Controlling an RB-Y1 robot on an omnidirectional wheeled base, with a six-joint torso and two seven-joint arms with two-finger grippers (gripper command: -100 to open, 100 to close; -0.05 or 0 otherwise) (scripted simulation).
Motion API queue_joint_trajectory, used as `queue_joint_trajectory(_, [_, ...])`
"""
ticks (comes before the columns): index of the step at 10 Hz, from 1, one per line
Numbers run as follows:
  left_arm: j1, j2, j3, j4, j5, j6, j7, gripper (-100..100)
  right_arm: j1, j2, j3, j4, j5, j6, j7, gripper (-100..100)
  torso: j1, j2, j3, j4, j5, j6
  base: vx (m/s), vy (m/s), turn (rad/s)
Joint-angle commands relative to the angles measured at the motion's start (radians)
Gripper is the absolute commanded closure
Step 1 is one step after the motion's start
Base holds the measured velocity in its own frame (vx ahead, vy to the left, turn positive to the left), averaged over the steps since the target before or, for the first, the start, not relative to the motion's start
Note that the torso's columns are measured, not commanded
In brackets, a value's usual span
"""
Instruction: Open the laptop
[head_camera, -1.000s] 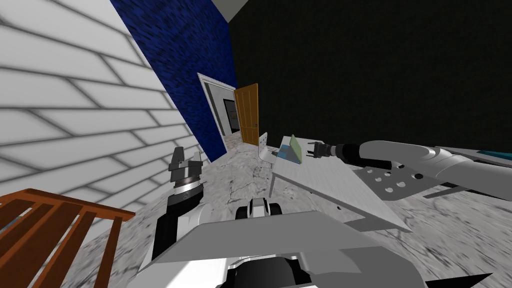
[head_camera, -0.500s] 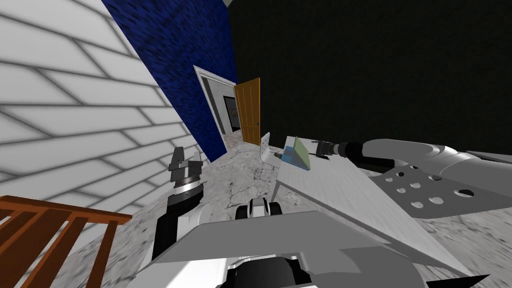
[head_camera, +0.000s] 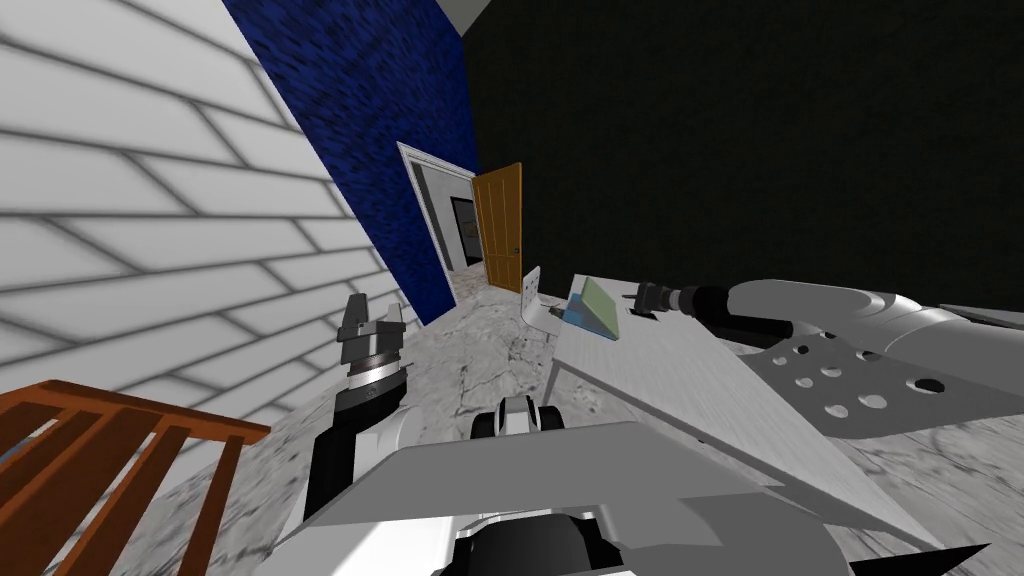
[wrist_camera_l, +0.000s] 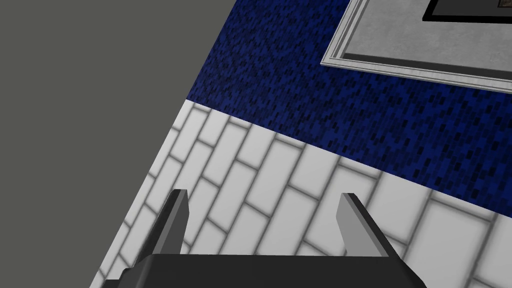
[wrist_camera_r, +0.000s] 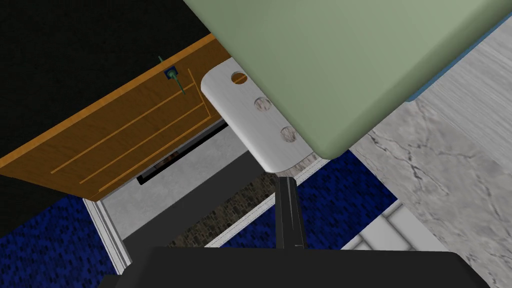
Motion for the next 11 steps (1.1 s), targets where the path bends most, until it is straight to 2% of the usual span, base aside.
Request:
queue_joint_trajectory(1, [0.000, 0.000, 0.000, 0.000, 0.000, 0.000, 0.000, 0, -0.007, -0.009, 0.002, -0.018, 0.000, -0.003, -0.004, 100, 0.000, 0.000, 0.000, 0.000, 0.000, -0.001, 0.020, 0.000, -0.053])
queue_joint_trajectory(2, [0.000, 0.000, 0.000, 0.000, 0.000, 0.000, 0.000, 0, 0.004, -0.002, 0.019, -0.005, 0.014, 0.012, 0.005, -100, 0.000, 0.002, 0.001, 0.000, 0.000, -0.002, 0.068, 0.071, 0.059])
queue_joint_trajectory(4, [0.000, 0.000, 0.000, 0.000, 0.000, 0.000, 0.000, 0, 0.016, 0.006, 0.035, 0.010, 0.029, 0.029, 0.015, -100, 0.006, 0.000, 0.000, 0.000, 0.002, -0.001, 0.100, 0.133, -0.007])
queue_joint_trajectory(11, [0.000, 0.000, 0.000, 0.000, 0.000, 0.000, 0.000, 0, 0.064, 0.038, 0.097, 0.070, 0.085, 0.095, 0.053, -100, -0.001, 0.002, 0.001, 0.000, 0.000, 0.000, 0.101, 0.141, 0.037])
